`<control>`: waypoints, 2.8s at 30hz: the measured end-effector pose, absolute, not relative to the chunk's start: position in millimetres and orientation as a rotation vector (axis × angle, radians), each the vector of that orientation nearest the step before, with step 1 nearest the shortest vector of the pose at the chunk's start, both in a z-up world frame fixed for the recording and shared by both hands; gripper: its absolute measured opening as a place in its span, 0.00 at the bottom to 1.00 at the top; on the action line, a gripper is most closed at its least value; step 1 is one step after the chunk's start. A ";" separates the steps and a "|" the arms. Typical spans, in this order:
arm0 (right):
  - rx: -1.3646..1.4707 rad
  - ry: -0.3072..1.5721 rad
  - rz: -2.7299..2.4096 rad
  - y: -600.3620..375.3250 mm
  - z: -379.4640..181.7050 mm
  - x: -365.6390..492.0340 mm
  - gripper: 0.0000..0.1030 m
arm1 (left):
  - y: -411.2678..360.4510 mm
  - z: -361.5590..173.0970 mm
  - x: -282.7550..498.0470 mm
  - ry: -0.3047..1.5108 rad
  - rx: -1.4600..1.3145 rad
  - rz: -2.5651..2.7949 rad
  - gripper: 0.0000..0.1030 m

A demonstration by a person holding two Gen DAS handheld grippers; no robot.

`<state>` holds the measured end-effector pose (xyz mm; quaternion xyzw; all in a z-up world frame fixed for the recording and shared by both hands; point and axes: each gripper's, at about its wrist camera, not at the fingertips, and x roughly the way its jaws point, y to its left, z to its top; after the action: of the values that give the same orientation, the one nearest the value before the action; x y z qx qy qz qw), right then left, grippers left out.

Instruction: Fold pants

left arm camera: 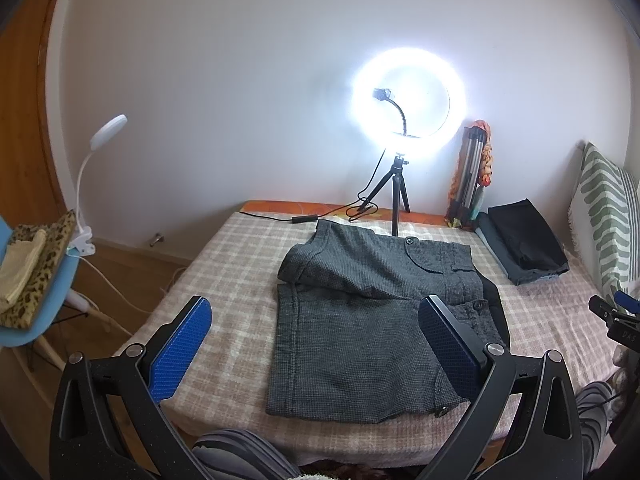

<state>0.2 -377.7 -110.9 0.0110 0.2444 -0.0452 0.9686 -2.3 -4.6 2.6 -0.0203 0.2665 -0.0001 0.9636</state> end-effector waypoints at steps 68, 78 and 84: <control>0.004 0.515 -0.036 -367.2 -116.0 5.1 1.00 | 1.8 -1.8 8.9 0.550 -0.013 0.011 1.00; 0.023 0.507 -0.007 -373.4 -112.0 18.7 1.00 | 42.9 1.6 40.4 0.563 -0.015 0.019 1.00; 0.053 0.499 0.029 -379.0 -103.9 34.6 1.00 | 66.0 8.9 66.0 0.593 -0.045 -0.024 1.00</control>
<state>34.6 -379.0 -103.9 0.0260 0.2468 0.0146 0.9686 66.0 66.0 8.9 -0.0224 0.2922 -0.0120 0.9560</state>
